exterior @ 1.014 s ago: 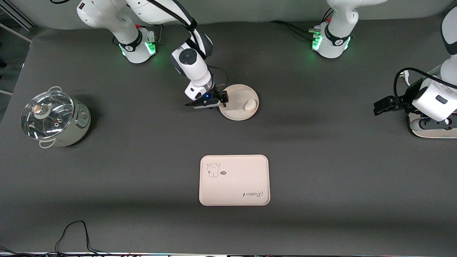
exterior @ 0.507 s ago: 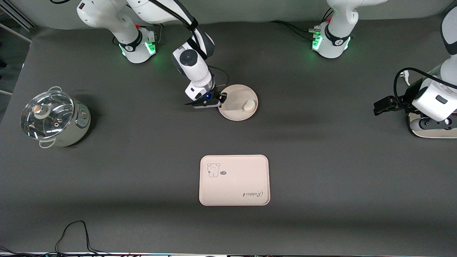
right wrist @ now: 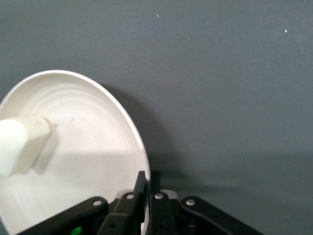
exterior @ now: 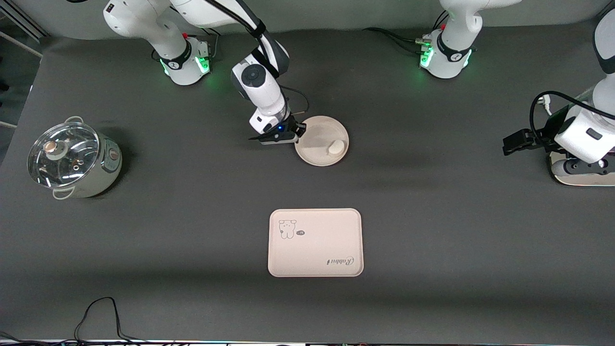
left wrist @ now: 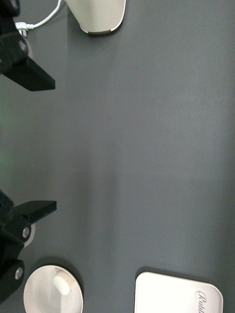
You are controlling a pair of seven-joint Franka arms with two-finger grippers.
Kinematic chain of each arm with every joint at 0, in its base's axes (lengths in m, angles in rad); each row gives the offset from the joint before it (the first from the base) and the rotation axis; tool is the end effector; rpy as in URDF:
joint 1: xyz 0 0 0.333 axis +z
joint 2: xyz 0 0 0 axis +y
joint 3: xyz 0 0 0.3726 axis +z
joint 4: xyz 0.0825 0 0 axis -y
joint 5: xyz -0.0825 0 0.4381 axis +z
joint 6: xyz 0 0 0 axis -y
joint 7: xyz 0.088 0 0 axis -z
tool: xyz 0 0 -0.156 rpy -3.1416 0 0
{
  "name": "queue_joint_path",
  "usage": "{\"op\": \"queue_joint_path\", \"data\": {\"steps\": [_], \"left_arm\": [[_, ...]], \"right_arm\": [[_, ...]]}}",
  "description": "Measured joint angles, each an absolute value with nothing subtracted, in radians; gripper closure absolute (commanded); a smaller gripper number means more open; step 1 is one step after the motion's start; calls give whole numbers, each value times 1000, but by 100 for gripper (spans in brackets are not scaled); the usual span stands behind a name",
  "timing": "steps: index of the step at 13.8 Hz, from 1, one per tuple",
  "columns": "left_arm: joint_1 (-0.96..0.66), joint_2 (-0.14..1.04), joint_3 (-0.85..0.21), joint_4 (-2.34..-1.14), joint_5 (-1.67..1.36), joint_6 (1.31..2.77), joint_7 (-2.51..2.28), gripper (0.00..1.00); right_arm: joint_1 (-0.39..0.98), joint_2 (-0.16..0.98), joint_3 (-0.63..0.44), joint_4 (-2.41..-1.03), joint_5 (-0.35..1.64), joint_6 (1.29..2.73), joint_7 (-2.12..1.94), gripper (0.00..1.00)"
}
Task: Place bun in plate and plate on tray
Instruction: 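Lower the right gripper and pinch the plate rim, then lift the plate with the right gripper and carry it over the tray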
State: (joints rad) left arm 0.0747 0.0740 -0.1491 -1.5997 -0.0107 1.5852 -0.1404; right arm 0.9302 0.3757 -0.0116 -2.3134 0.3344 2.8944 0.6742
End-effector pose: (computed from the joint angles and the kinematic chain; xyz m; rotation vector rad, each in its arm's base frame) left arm 0.6261 -0.0454 0.5729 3.1246 0.1040 -0.1400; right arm 0.3735 0.4632 0.1556 -2.9160 0.1028 -0.0927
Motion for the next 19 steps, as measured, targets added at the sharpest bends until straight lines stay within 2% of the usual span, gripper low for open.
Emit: {"op": "queue_joint_path", "data": {"steps": [3,7,10,12,14,16,19], "left_arm": [[75,74,-149,-1600,-11,1585,-140,0],[75,74,-149,-1600,-11,1585,-140,0],[75,74,-149,-1600,-11,1585,-140,0],[75,74,-149,-1600,-11,1585,-140,0],[75,74,-149,-1600,-11,1582,-140,0],[75,74,-149,-1600,-11,1581,-140,0],[75,75,-149,-1600,-10,1581,-140,0]], "right_arm": [[921,304,-14,-2307,335,2837,630,100],[885,131,-22,-2291,335,2681,567,100],[869,70,-23,-2220,335,2571,562,100],[836,98,-24,-2132,335,2514,561,100],[778,183,-26,-2017,335,2490,533,100],[717,305,-28,-1872,336,2464,512,100],[628,514,-29,-1558,335,2354,490,100]]}}
